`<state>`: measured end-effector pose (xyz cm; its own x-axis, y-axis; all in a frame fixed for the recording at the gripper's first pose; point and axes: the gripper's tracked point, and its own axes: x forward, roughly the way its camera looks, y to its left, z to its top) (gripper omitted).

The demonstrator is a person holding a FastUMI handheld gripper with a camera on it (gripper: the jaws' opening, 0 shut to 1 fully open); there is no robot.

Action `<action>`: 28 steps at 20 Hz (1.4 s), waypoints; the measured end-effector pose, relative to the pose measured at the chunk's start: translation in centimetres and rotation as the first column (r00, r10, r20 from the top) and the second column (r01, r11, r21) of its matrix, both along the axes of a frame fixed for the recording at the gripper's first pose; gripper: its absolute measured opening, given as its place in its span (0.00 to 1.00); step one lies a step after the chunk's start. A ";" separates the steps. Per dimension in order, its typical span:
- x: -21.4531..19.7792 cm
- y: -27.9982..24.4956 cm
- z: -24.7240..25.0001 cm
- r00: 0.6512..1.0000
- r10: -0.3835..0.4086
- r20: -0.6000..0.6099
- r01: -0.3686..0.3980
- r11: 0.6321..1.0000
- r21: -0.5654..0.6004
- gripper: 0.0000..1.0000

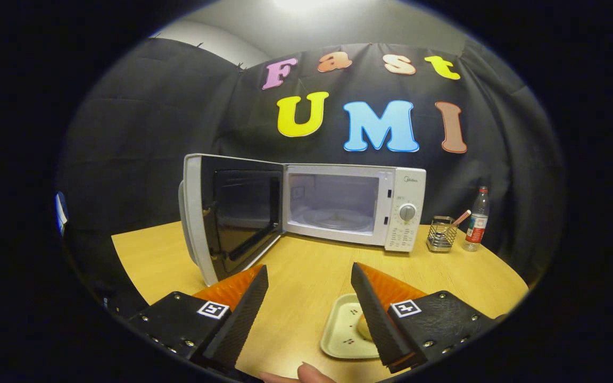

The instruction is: Open the microwave, put the food inside, and close the microwave door.

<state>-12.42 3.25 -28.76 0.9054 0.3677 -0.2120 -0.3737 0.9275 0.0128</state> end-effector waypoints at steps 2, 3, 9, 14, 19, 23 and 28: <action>0.5 -2.8 -1.3 0.999 0.007 -0.041 -0.007 1.000 -0.010 0.95; 0.7 -4.2 -2.0 0.998 0.004 -0.064 -0.005 1.000 -0.014 0.95; 0.0 -7.9 -6.6 0.974 0.073 -0.213 -0.092 0.992 -0.082 0.95; -0.2 -8.1 -9.5 0.953 0.095 -0.289 -0.141 0.980 -0.143 0.95; -0.2 -8.1 -9.1 0.938 0.097 -0.332 -0.129 0.989 -0.075 0.79; 0.1 -7.6 -6.8 0.963 0.075 -0.261 -0.104 0.989 -0.101 0.70; 1.1 -5.0 -3.6 0.974 0.086 -0.210 -0.106 0.991 -0.085 0.70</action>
